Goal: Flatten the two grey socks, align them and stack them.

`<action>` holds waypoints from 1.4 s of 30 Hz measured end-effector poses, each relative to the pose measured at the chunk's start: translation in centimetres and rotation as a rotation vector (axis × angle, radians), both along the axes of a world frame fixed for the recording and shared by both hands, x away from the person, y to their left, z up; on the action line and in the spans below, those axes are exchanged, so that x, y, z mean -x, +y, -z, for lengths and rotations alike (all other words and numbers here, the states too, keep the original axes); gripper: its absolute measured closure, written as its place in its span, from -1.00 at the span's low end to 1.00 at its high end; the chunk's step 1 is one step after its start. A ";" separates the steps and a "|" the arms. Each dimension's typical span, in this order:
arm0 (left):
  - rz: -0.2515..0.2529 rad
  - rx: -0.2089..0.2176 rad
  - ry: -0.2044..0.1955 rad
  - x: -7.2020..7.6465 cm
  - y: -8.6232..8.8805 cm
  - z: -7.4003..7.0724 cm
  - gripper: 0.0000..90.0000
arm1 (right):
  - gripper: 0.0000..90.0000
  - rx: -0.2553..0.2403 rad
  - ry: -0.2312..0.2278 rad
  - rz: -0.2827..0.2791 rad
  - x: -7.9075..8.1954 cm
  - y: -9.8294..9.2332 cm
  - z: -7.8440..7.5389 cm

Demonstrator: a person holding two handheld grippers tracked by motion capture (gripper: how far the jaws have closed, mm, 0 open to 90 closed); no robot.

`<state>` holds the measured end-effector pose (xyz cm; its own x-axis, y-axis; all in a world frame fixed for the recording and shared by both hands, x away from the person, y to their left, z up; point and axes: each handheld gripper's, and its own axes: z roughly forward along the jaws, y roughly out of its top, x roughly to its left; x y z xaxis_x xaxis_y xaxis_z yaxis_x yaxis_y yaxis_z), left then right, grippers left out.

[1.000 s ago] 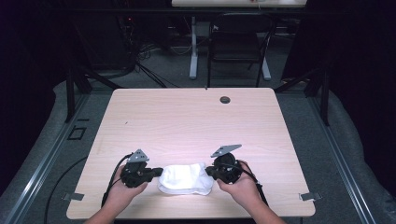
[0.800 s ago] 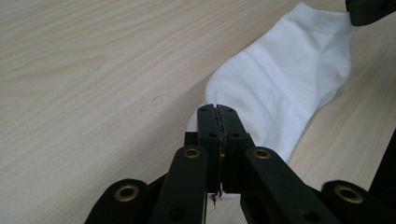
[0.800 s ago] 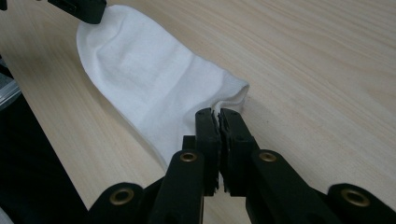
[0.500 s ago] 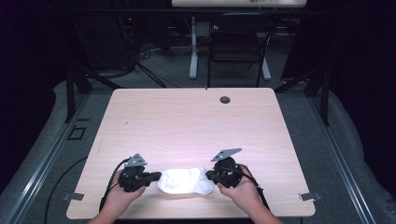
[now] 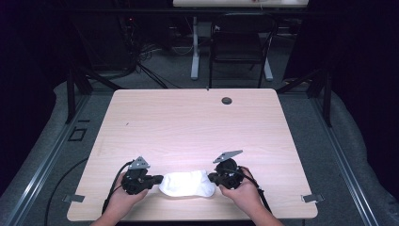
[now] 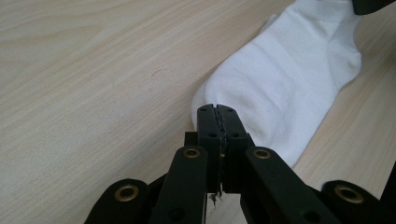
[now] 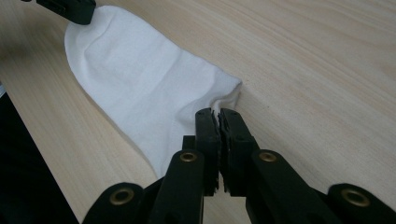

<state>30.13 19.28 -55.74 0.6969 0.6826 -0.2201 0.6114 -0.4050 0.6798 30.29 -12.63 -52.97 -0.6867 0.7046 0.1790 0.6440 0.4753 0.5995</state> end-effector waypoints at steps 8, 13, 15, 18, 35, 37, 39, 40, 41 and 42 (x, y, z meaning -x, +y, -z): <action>-0.002 -0.008 0.003 -0.2 -0.1 0.4 0.99 | 0.93 0.003 -0.001 0.003 -0.3 0.4 0.4; -0.012 -0.009 0.007 -0.4 -0.2 0.8 0.99 | 0.93 0.008 0.010 0.021 -0.9 0.3 1.1; -0.009 -0.008 0.004 -0.5 -0.2 0.8 0.99 | 0.92 0.008 0.010 0.026 -0.9 0.3 1.4; -0.013 -0.008 0.003 -0.6 -0.2 0.9 0.98 | 0.92 0.013 0.015 0.023 -1.0 0.2 1.5; 0.044 0.014 -0.042 0.6 -1.7 -0.2 0.57 | 0.62 -0.007 -0.066 -0.025 0.6 1.7 0.3; 0.042 0.007 -0.040 0.7 -1.6 0.2 0.52 | 0.59 0.001 -0.060 -0.028 0.6 1.8 1.1; 0.041 0.000 -0.044 0.7 -1.5 0.3 0.50 | 0.58 0.004 -0.054 -0.024 0.6 1.9 1.4; 0.044 0.004 -0.043 0.7 -1.4 0.3 0.48 | 0.57 0.010 -0.056 -0.021 0.6 1.8 1.8; 0.043 0.007 -0.039 0.7 -1.3 0.5 0.45 | 0.55 0.013 -0.050 -0.013 0.5 1.7 2.2; 0.043 0.007 -0.039 0.7 -1.3 0.5 0.44 | 0.55 0.013 -0.050 -0.013 0.5 1.7 2.2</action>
<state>29.48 17.97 -56.28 0.7333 0.6507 -0.1972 0.5670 -0.4252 0.7055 29.76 -10.90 -55.14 -0.7035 0.6977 0.1352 0.6071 0.4910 0.6248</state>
